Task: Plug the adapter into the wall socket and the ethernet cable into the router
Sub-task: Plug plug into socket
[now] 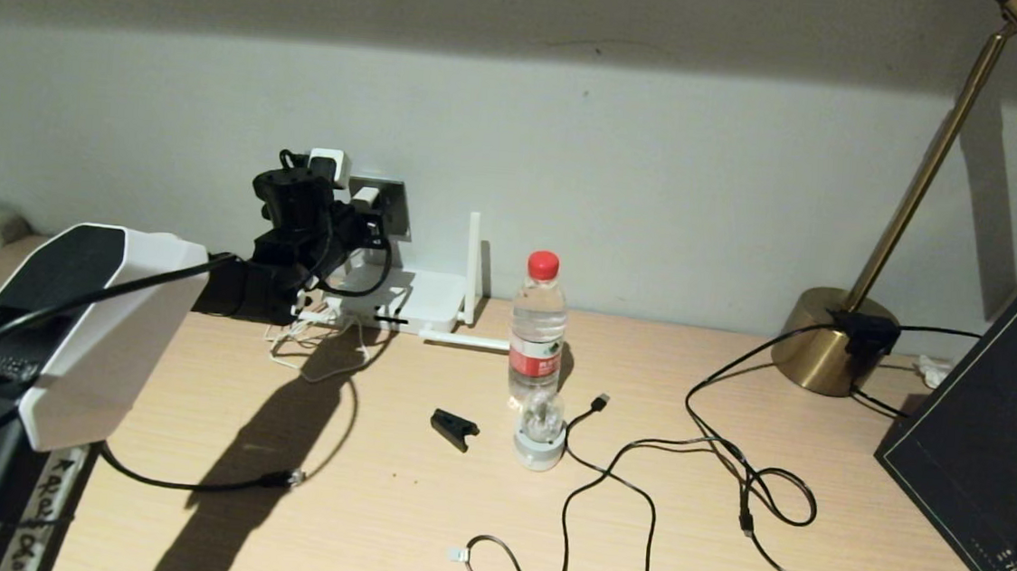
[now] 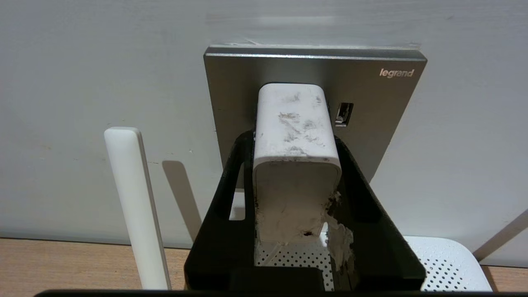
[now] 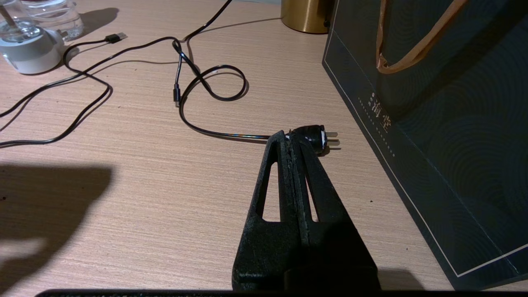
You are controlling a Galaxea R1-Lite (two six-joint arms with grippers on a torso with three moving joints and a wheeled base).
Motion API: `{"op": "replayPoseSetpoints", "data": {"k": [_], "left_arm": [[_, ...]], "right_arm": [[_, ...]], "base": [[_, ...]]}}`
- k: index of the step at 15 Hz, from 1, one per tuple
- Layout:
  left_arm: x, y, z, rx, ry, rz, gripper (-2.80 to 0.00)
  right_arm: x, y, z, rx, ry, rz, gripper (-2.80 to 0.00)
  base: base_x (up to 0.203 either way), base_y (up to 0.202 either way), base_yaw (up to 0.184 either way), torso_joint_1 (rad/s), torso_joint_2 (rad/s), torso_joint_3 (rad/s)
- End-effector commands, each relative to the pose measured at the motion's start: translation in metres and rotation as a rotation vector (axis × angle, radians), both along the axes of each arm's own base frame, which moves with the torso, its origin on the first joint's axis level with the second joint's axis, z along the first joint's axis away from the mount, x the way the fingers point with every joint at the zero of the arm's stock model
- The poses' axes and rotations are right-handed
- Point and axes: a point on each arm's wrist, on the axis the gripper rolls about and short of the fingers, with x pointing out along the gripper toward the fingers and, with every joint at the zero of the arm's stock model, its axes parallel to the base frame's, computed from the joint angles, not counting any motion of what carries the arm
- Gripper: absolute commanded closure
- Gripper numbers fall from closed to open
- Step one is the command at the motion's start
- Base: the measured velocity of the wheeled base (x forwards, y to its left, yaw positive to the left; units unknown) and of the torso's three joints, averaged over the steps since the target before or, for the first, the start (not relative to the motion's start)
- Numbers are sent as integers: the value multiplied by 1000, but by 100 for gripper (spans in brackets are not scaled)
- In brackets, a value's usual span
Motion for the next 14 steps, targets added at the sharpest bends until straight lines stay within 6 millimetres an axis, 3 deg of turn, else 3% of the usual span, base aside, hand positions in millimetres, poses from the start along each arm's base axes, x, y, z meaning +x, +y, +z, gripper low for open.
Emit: {"op": "replayPoseSetpoints", "data": {"k": [1,8,14], "left_arm": [[-1,0,2,-1,-7,0,-280],[-10,-4,17,-6,-48,-8,-280],[-53,-23,30,5,-29,-61,-280]], "right_arm": [[0,0,0,0,1,0,0],[0,0,0,0,0,0,0],[0,0,0,0,0,0,0]], "base": [[0,0,0,0,0,0],[0,0,0,0,0,0],[0,0,0,0,0,0]]}}
